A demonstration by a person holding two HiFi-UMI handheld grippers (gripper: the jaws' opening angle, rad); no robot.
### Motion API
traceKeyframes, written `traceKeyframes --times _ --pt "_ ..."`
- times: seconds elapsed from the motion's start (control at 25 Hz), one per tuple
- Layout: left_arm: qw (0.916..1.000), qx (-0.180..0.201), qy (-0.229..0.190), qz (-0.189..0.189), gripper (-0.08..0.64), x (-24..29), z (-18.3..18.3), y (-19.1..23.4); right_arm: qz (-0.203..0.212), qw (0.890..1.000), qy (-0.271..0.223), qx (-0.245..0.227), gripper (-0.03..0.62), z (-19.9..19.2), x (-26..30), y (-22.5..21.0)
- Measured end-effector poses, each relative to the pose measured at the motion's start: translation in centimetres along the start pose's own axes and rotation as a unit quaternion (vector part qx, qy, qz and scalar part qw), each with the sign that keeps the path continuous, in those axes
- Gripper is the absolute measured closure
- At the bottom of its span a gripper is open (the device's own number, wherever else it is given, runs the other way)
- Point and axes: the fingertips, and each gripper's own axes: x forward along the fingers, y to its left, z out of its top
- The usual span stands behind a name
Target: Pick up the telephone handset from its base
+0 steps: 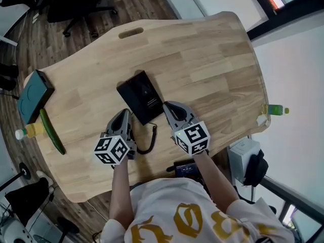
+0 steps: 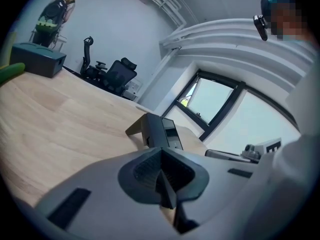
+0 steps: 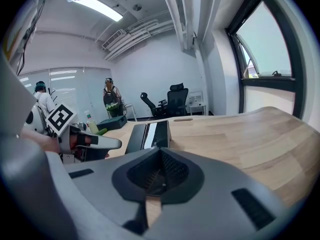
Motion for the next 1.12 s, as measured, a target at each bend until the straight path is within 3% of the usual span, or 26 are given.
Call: traceKeyframes --times 0.2,0.4,1.12 --pt "0.9996 -0.02 -0.002 -0.02 0.552 0.6 0.2 0.3 0.018 1.0 0.012 -0.001 0.586 -0.4 1.3 0.4" --pt "0.9975 -0.049 0.014 -0.05 0.449 1.2 -0.5 0.1 0.023 1.0 0.016 0.003 0.588 -0.7 1.9 0.0" --pt "0.993 -0.075 0.047 -0.078 0.434 3.5 -1.5 0.1 0.012 0.999 0.031 0.02 0.588 -1.8 1.7 -1.9"
